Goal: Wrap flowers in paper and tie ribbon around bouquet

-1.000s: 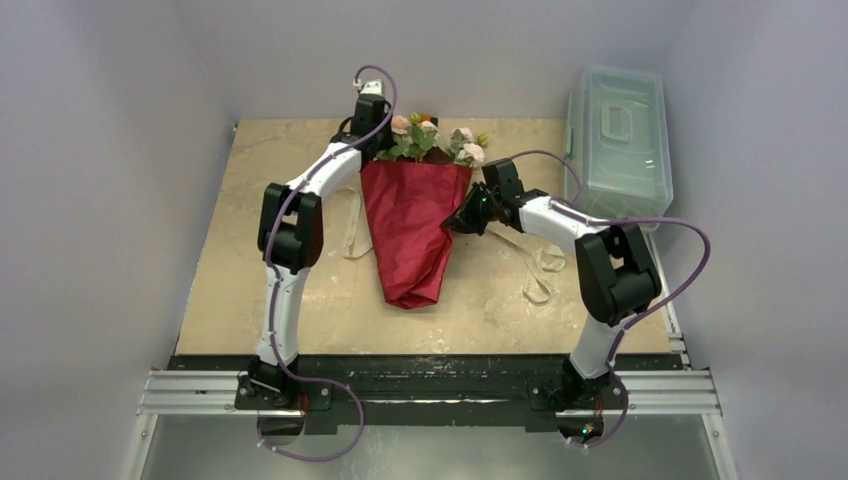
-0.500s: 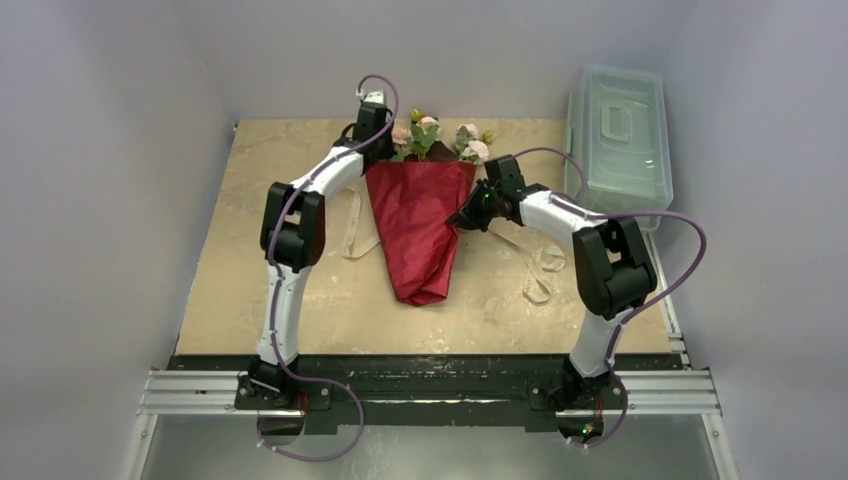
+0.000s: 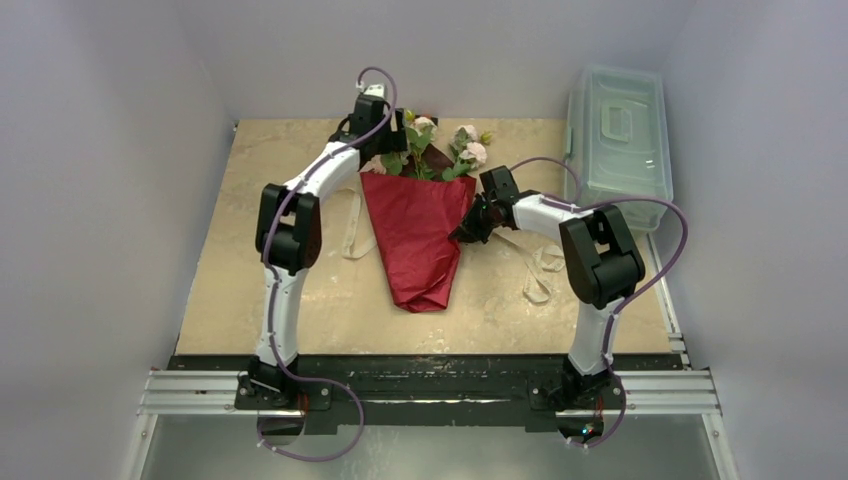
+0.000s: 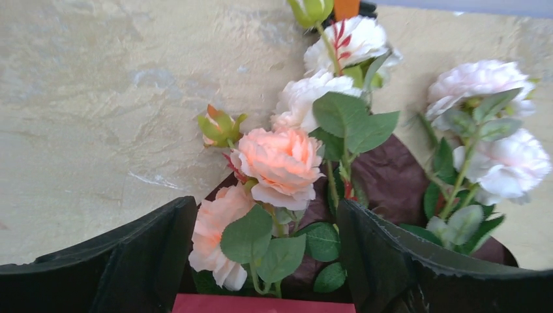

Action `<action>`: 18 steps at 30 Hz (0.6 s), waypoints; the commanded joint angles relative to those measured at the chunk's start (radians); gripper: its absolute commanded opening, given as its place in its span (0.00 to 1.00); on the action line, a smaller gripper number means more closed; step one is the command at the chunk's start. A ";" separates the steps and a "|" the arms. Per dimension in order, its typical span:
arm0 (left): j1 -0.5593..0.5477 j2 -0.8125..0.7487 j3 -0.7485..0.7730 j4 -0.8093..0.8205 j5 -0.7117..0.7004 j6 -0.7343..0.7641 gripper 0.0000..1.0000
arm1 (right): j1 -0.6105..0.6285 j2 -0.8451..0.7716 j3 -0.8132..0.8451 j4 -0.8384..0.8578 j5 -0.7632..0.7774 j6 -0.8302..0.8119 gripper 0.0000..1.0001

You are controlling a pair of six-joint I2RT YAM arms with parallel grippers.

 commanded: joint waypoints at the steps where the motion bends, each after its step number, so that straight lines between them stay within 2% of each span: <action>1: -0.002 -0.164 0.057 -0.008 0.013 0.037 0.82 | -0.004 -0.028 -0.008 -0.033 0.055 0.031 0.00; 3: -0.012 -0.223 0.011 -0.031 0.002 0.047 0.79 | -0.004 -0.045 -0.031 -0.024 0.052 0.051 0.00; 7: -0.057 -0.376 -0.175 -0.034 0.026 0.081 0.73 | -0.004 -0.057 -0.060 0.013 0.050 0.087 0.00; 14: -0.220 -0.568 -0.521 -0.039 0.275 0.071 0.51 | -0.004 -0.042 -0.032 0.002 0.019 0.076 0.00; 18: -0.292 -0.628 -0.745 0.065 0.356 -0.019 0.48 | -0.004 -0.050 -0.003 -0.036 0.031 0.051 0.11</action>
